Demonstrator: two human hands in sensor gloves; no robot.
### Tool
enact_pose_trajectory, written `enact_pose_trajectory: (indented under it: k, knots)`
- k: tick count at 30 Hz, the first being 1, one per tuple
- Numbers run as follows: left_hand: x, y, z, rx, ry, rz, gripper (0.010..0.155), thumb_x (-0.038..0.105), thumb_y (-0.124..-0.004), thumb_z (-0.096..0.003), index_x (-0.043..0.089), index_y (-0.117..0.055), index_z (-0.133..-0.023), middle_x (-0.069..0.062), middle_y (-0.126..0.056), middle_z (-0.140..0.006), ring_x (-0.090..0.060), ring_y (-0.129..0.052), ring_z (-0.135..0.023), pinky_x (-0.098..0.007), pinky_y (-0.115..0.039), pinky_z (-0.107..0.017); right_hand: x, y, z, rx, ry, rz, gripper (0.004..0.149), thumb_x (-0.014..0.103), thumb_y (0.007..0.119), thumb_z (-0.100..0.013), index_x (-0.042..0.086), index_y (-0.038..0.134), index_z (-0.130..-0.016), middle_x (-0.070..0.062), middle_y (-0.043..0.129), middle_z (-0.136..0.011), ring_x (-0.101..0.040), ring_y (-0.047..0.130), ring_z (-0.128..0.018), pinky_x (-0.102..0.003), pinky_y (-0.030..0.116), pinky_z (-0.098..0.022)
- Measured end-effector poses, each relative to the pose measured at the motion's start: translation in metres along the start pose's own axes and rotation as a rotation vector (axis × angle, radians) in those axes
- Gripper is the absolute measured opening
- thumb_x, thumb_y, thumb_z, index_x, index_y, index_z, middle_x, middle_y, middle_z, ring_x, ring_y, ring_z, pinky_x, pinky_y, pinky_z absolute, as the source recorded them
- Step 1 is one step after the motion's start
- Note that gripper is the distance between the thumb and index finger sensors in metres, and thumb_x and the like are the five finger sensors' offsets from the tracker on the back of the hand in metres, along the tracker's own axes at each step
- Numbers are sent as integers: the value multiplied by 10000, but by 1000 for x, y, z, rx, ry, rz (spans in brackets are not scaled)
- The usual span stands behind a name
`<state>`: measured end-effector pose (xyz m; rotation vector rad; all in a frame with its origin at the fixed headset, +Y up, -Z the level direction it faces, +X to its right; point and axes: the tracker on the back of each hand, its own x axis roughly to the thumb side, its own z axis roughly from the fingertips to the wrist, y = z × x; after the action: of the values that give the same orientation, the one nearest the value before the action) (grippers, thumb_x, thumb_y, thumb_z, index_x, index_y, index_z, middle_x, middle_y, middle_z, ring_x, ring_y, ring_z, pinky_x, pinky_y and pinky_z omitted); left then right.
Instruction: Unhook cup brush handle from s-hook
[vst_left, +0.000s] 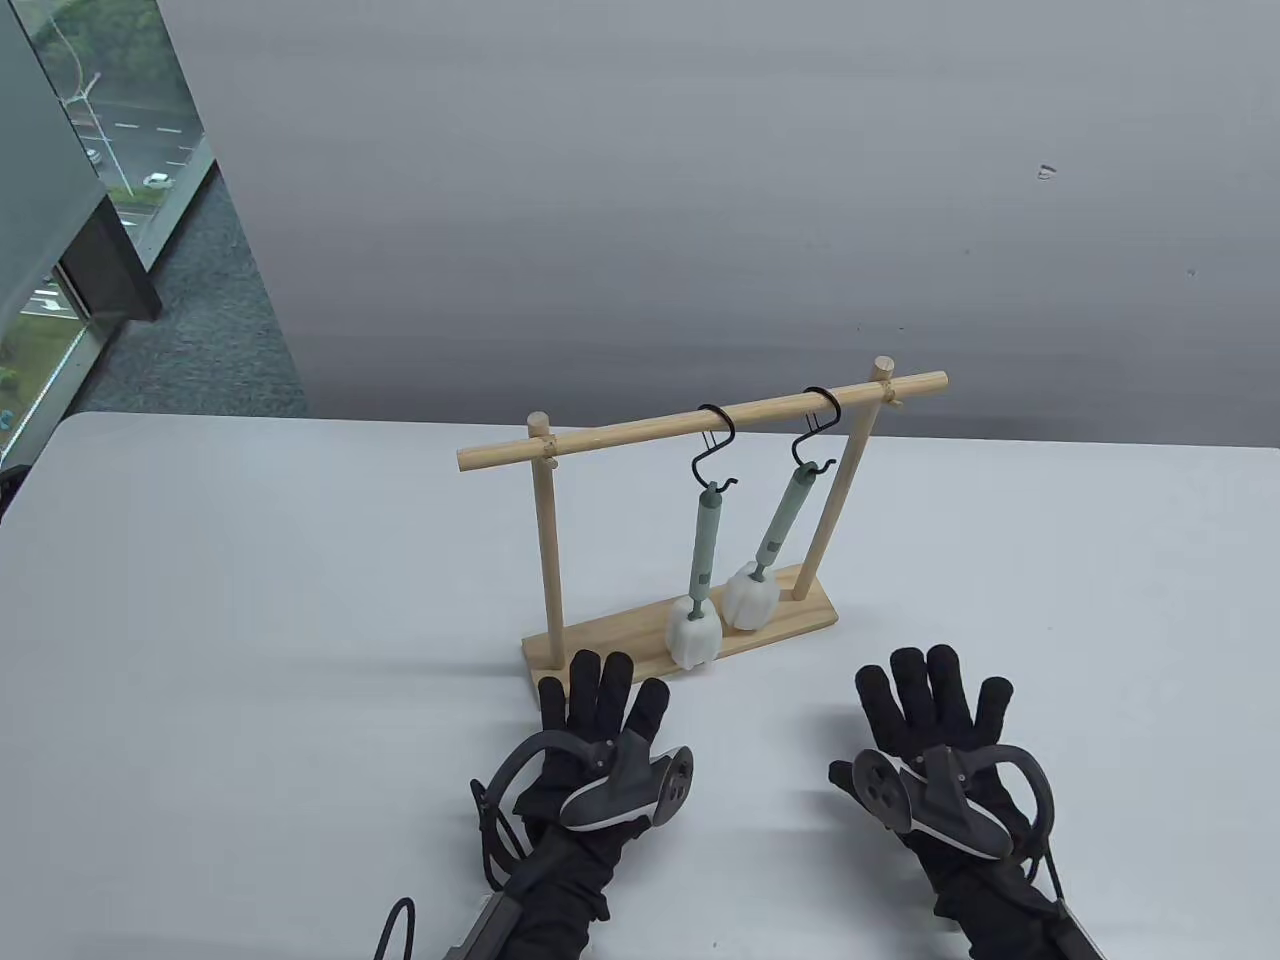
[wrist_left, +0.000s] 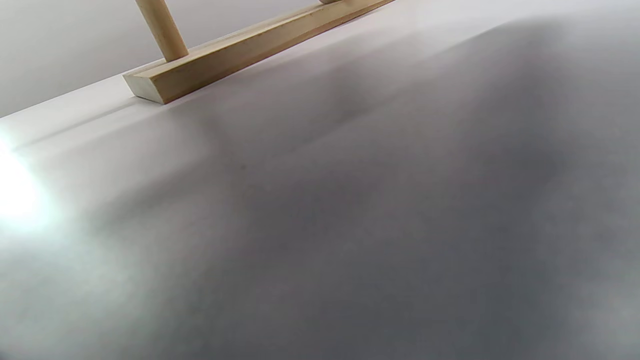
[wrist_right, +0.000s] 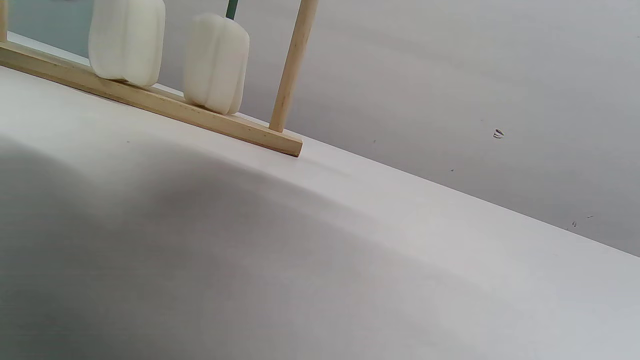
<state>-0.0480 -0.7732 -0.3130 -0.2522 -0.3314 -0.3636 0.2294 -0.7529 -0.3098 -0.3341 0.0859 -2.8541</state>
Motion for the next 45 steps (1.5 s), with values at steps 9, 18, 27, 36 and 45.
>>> enact_pose_trajectory:
  k: [9, 18, 27, 36, 45]
  knots:
    - [-2, 1, 0, 26, 13, 35, 955, 707, -488, -480, 135, 75, -998, -319, 86, -1063, -621, -34, -1005, -738, -231, -678, -1, 1, 0, 1, -5, -11, 917, 692, 471, -423, 139, 157, -1082, -259, 131, -1111, -548, 166, -1053, -779, 116, -603]
    - [-12, 10, 10, 288, 20, 167, 880, 620, -605, -477, 93, -210, -1061, -288, -358, -1130, -569, -475, -1025, -669, -480, -679, -2, 1, 0, 6, -1, -30, 904, 678, 486, -431, 139, 165, -1081, -266, 158, -1111, -549, 212, -1056, -779, 131, -604]
    - [-35, 24, 13, 463, 37, 558, 774, 527, -677, -487, 84, -394, -1055, -238, -586, -1081, -500, -704, -944, -593, -630, -630, -3, 1, -1, 14, -8, -71, 901, 677, 488, -432, 138, 172, -1081, -268, 173, -1112, -550, 245, -1059, -780, 141, -606]
    - [-33, 32, -6, 544, -29, 950, 739, 439, -731, -493, 75, -411, -1051, -234, -570, -1084, -500, -687, -954, -599, -619, -636, -3, 2, -1, 30, -23, -104, 898, 678, 490, -430, 134, 203, -1085, -267, 221, -1115, -546, 295, -1061, -781, 159, -608]
    - [-34, 59, -42, 636, 92, 1266, 728, 402, -770, -484, 87, -430, -1045, -208, -584, -1079, -469, -705, -952, -565, -644, -630, -7, 2, 0, 31, -18, -137, 888, 673, 494, -432, 132, 241, -1088, -263, 252, -1116, -543, 323, -1060, -779, 169, -610]
